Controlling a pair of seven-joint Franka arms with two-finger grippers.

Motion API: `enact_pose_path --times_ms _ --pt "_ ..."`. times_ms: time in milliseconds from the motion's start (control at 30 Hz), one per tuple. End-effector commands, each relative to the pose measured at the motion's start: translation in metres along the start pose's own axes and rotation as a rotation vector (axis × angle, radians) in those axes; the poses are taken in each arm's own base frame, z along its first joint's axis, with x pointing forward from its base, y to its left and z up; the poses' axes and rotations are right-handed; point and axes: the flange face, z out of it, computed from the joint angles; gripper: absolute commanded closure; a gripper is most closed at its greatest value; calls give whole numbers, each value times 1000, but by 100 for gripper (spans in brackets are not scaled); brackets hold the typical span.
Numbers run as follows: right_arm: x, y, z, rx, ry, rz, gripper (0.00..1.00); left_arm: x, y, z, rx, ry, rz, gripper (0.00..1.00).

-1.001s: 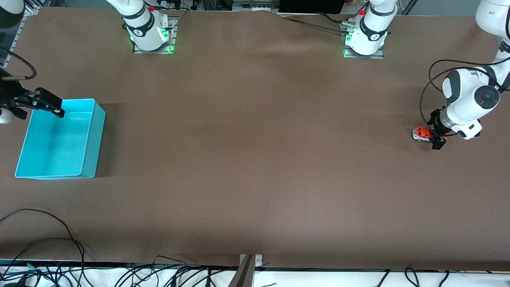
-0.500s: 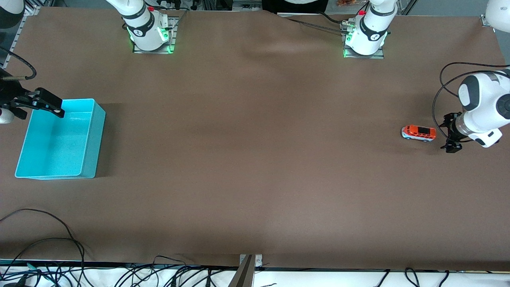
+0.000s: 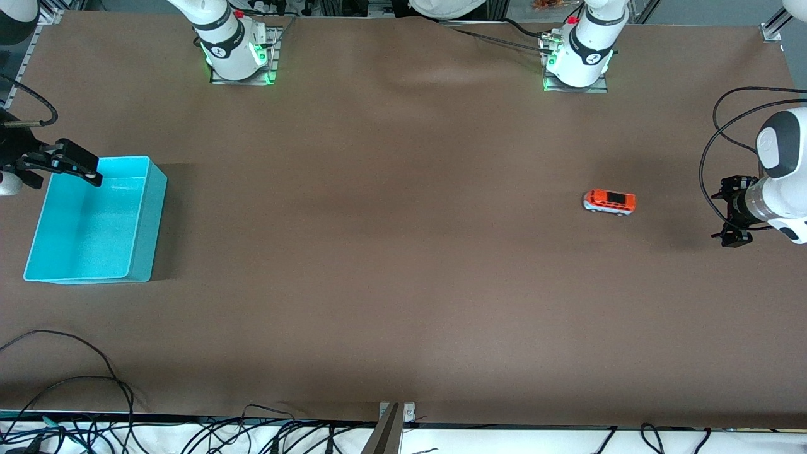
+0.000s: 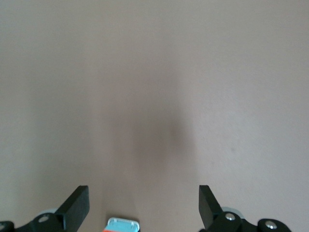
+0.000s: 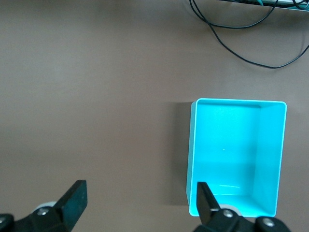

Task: Wind up bus and store in blue box

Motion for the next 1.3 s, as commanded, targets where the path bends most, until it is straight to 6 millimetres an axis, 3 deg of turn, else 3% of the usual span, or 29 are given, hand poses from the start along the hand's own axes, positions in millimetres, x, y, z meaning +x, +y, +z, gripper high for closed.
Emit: enact_pose_path --times_ms 0,367,634,1068,1268 --pt "-1 -2 -4 -7 -3 2 0 -22 4 -45 -10 -4 35 0" --pt "-1 -2 -4 -7 -3 2 0 -65 21 -126 -84 22 134 0" --pt "-1 -2 -3 -7 -5 2 0 -92 26 -165 -113 39 393 0" --pt "-1 -2 -3 -7 -5 2 0 -133 21 -179 -59 54 890 0" --pt "-1 -2 -4 -7 -3 2 0 -150 21 -185 -66 53 980 0"
